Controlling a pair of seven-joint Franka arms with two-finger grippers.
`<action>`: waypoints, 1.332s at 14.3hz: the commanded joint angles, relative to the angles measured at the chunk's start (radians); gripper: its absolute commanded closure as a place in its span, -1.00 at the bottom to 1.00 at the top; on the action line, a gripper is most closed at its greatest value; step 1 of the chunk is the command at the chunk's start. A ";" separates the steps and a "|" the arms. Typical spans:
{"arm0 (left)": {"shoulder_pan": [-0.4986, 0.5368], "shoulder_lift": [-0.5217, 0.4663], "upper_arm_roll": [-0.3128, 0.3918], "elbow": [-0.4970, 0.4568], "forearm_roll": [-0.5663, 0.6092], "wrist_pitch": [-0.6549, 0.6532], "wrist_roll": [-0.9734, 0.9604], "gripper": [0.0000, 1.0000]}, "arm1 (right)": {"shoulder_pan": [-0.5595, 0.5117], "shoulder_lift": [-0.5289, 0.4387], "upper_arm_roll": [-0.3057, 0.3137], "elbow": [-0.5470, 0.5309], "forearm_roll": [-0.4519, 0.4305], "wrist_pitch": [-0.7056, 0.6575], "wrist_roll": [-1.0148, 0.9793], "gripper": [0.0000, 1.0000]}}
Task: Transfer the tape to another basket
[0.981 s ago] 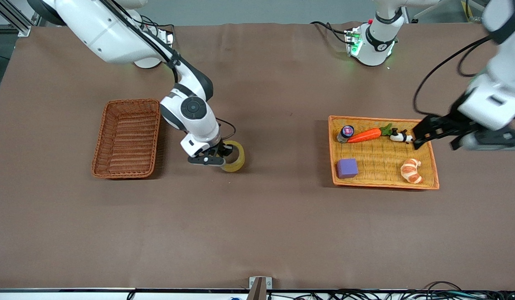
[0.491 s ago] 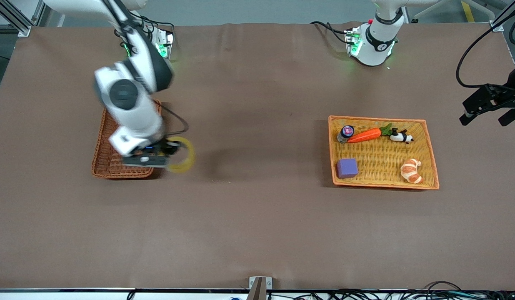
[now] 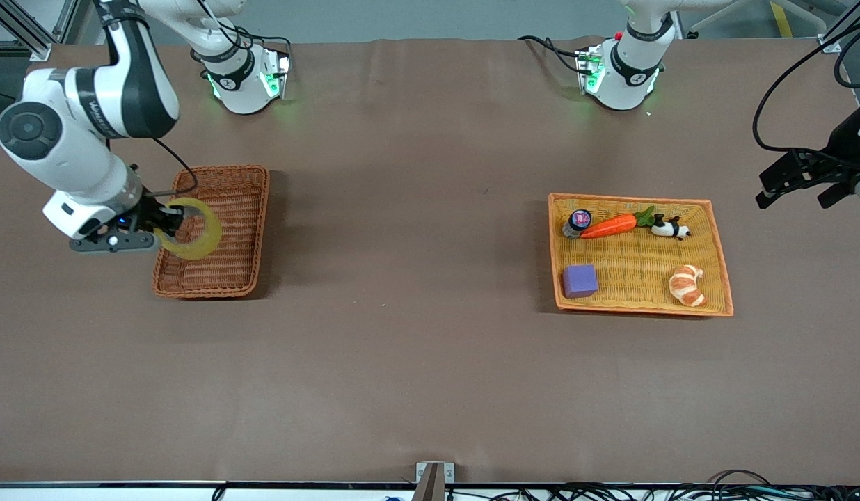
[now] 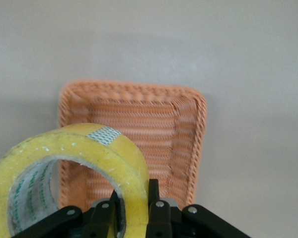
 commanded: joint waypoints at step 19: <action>-0.001 0.062 -0.073 0.030 0.064 -0.103 -0.079 -1.00 | -0.001 0.125 -0.079 -0.399 0.022 0.559 -0.051 -1.00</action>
